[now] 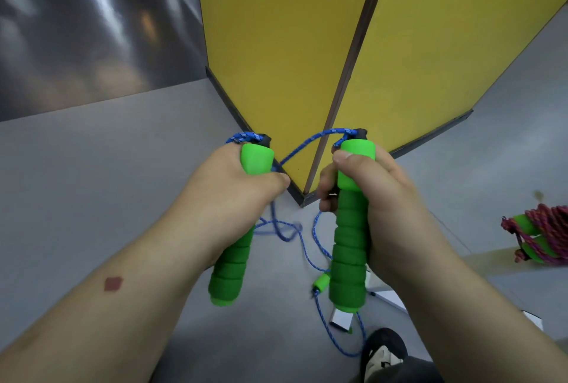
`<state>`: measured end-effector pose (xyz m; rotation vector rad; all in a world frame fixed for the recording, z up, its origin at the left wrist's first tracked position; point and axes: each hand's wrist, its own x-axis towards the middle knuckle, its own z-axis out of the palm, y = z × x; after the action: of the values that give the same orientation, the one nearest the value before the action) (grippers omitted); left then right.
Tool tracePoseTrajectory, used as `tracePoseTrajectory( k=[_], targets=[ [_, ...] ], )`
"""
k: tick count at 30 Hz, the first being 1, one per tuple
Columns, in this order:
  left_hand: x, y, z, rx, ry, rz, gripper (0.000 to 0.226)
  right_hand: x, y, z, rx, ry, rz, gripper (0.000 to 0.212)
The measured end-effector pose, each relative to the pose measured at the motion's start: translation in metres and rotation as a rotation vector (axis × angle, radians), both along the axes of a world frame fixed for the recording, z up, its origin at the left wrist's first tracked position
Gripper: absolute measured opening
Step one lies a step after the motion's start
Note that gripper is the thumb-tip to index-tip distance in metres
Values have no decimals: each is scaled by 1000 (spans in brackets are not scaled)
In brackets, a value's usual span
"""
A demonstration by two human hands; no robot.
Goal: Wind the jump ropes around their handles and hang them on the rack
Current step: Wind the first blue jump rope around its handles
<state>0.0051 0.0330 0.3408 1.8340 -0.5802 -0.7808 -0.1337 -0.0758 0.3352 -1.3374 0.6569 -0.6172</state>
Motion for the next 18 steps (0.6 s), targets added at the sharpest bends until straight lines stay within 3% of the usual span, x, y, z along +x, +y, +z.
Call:
tracePoseTrajectory(
  k=[2,4,10,16,18],
  targets=[
    [-3,0,4,120,-165,-104,33,2,1,-1,36,-11,-2,9],
    [-7,0,4,131,-206,-127,27,3,1,-3,96,-22,6,12],
    [-25,-5,5,-97,318,-137,33,8,7,-17,201,-30,137,44],
    [-26,-2,4,-246,522,-179,40,7,10,-19,175,17,216,52],
    [-23,-3,4,-280,478,-249,27,6,10,-21,112,74,218,55]
  ],
)
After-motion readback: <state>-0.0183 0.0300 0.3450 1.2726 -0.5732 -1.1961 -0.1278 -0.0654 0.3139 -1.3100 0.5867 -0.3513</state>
